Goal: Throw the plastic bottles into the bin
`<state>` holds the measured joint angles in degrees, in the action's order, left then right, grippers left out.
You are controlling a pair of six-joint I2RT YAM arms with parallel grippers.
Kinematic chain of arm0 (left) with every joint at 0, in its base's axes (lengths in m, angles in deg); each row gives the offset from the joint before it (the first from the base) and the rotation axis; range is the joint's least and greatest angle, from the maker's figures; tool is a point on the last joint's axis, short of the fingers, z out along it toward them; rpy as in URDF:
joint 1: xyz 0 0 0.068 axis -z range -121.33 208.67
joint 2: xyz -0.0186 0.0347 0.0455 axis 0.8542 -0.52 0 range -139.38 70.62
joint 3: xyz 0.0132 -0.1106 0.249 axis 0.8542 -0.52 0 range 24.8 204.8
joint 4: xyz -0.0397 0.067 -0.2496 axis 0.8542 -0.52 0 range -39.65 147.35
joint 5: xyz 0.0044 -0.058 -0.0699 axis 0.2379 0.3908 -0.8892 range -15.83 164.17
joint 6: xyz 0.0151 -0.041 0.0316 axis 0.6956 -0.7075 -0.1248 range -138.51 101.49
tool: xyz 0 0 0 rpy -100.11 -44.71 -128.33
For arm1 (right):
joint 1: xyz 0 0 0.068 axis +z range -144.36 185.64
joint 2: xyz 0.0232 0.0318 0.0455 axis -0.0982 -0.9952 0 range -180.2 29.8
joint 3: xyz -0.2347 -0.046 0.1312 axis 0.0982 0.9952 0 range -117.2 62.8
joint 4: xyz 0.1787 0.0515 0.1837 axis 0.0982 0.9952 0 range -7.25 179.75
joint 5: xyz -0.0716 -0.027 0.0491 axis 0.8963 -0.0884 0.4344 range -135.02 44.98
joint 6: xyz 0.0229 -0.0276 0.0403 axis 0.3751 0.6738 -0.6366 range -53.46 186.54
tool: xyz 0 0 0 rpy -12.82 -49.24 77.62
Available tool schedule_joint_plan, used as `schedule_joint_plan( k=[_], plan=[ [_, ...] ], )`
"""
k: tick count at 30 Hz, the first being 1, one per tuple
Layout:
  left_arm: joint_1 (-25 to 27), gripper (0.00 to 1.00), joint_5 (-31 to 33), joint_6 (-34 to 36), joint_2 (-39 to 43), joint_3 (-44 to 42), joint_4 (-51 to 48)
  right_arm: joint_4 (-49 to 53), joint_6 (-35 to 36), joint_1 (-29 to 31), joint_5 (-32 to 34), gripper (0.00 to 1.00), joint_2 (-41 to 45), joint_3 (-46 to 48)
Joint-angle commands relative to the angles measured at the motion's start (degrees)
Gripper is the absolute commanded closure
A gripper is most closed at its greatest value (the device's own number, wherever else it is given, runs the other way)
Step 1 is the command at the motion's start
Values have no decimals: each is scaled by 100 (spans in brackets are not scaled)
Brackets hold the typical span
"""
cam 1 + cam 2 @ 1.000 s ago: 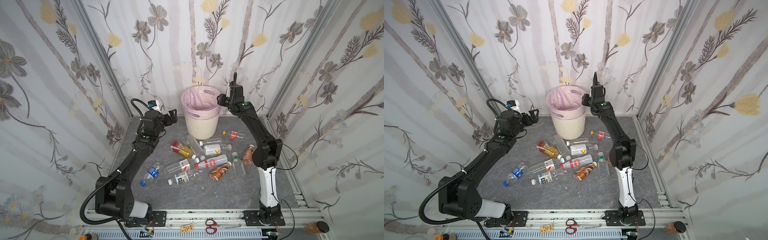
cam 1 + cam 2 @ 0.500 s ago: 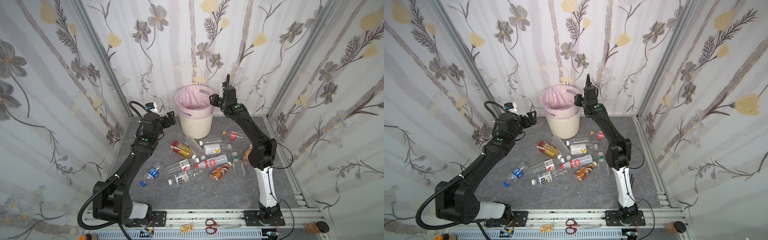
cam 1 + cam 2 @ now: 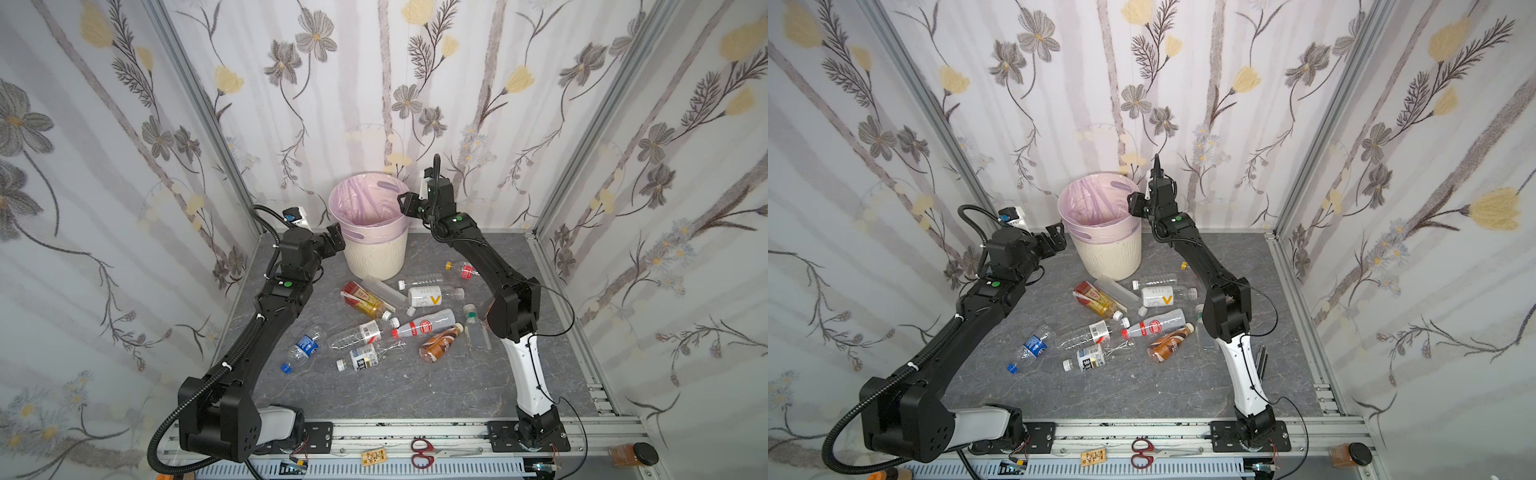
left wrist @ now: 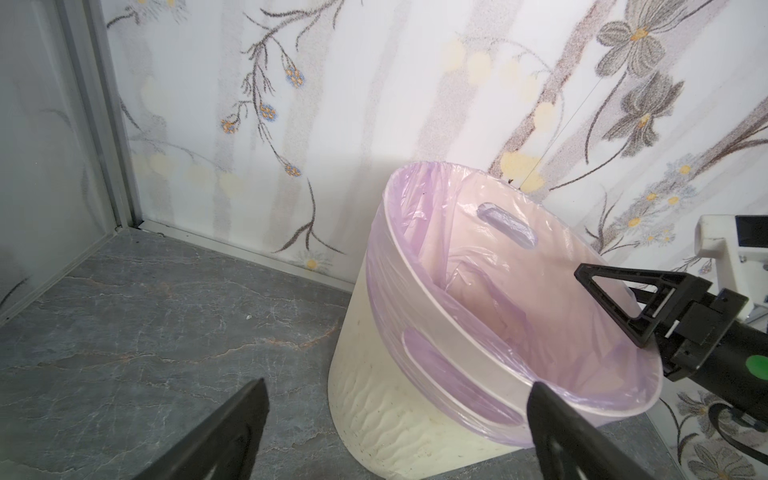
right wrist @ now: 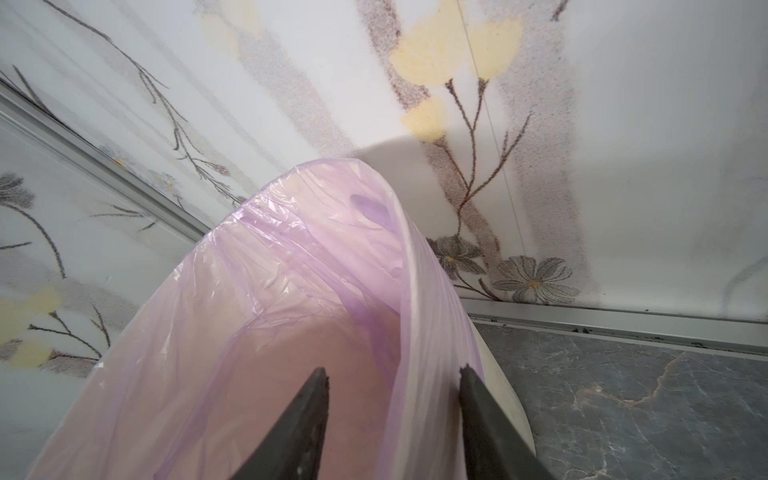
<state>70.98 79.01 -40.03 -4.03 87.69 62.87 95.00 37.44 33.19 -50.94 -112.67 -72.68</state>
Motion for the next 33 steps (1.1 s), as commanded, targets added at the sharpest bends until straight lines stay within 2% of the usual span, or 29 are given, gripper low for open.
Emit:
schedule_joint_plan(
  k=[1, 14, 23, 33],
  plan=[
    [-9, 0, 203, 92, 82, -1, -24, -518, -128, 75, -251, 98, -51, -57],
    [-3, 0, 389, 198, 190, -49, -262, -958, -197, 367, -564, 96, -579, -474],
    [-25, 0, 933, 201, 414, -44, -420, -1190, -48, 774, -693, 94, -753, -667],
    [-46, 0, 1131, 227, 564, 56, -640, -1505, -251, 985, -751, 92, -1075, -767]
  ],
)
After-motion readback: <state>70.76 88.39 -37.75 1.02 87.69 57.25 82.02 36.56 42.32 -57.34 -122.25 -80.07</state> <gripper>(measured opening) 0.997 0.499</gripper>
